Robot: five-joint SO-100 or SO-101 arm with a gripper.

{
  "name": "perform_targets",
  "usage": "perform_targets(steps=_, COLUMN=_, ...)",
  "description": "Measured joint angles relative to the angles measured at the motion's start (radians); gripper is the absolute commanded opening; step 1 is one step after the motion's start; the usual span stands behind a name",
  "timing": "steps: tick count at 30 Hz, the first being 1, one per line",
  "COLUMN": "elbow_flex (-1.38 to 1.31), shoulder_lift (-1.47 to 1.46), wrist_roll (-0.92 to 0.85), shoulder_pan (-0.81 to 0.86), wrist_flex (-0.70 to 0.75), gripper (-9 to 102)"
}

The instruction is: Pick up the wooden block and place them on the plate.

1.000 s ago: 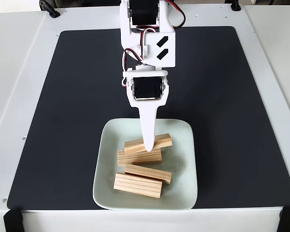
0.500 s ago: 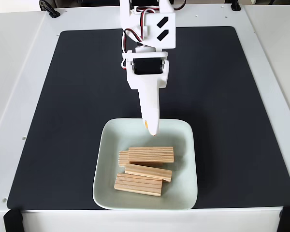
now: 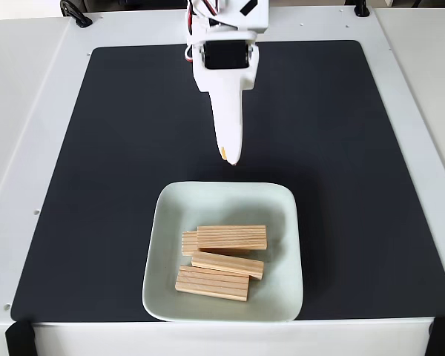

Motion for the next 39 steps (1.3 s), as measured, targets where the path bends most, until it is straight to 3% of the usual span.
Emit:
perform_targets(steps=4, elbow_flex=0.109, shoulder_lift=0.130, wrist_roll=0.000, shoulder_pan=-0.005, wrist_flex=-0.017, gripper=19)
perform_targets(steps=9, elbow_flex=0.308, shoulder_lift=0.339, wrist_roll=0.000, shoulder_pan=-0.021, wrist_flex=-0.167, gripper=-2)
perform_targets(steps=15, elbow_flex=0.554, shoulder_lift=0.644, wrist_roll=0.000, shoulder_pan=-0.017, wrist_flex=-0.247, gripper=1)
perform_targets(steps=29, elbow_flex=1.220, shoulder_lift=1.394, wrist_roll=0.000, shoulder_pan=-0.067, wrist_flex=-0.250, gripper=1)
perform_targets(steps=39, elbow_flex=1.459, shoulder_lift=1.724, wrist_roll=0.000, shoulder_pan=-0.087, wrist_flex=-0.219, gripper=1)
